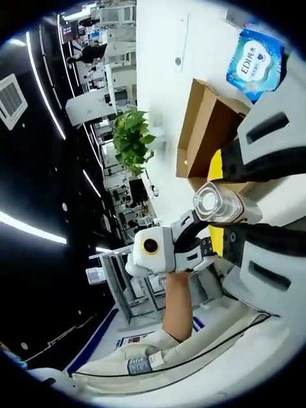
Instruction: Operate the shoe box by opening the lid, removing the specified soft item, and placing it in the target area until the item is outside and the box remains undamaged.
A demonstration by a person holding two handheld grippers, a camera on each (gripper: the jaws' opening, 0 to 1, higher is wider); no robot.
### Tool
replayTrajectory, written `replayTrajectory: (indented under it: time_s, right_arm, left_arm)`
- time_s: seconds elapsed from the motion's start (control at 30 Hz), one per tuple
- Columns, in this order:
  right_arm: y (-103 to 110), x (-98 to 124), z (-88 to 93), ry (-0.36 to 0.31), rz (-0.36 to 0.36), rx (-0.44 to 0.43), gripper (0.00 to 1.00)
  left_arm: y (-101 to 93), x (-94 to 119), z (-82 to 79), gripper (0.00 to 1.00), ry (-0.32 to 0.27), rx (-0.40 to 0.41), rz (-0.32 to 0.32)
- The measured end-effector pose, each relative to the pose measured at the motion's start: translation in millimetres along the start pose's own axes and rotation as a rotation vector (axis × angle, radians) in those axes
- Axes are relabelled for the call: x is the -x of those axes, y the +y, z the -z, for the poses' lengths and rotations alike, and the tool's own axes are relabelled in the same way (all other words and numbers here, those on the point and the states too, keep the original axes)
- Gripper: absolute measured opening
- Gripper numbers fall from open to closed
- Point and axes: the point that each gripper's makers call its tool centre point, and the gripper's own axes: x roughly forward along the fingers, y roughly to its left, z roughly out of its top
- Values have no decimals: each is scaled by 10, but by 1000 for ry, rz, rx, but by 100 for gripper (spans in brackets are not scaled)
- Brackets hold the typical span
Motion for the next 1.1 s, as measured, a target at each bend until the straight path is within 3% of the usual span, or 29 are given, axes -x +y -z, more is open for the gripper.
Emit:
replayTrajectory:
  time_s: [0.4, 0.63, 0.9, 1.1]
  right_arm:
    - [-92, -31, -44, 8, -3, 11, 18]
    - [-206, -46, -105, 9, 7, 24, 18]
    - [-450, 15, -149, 26, 37, 52, 18]
    - [-671, 101, -210, 33, 71, 89, 18]
  left_arm:
    - [118, -26, -15, 20, 37, -42, -44]
    - [228, -24, 33, 28, 68, -66, -74]
    - [420, 103, 103, 38, 79, -77, -164]
    - [554, 315, 89, 45, 63, -74, -248]
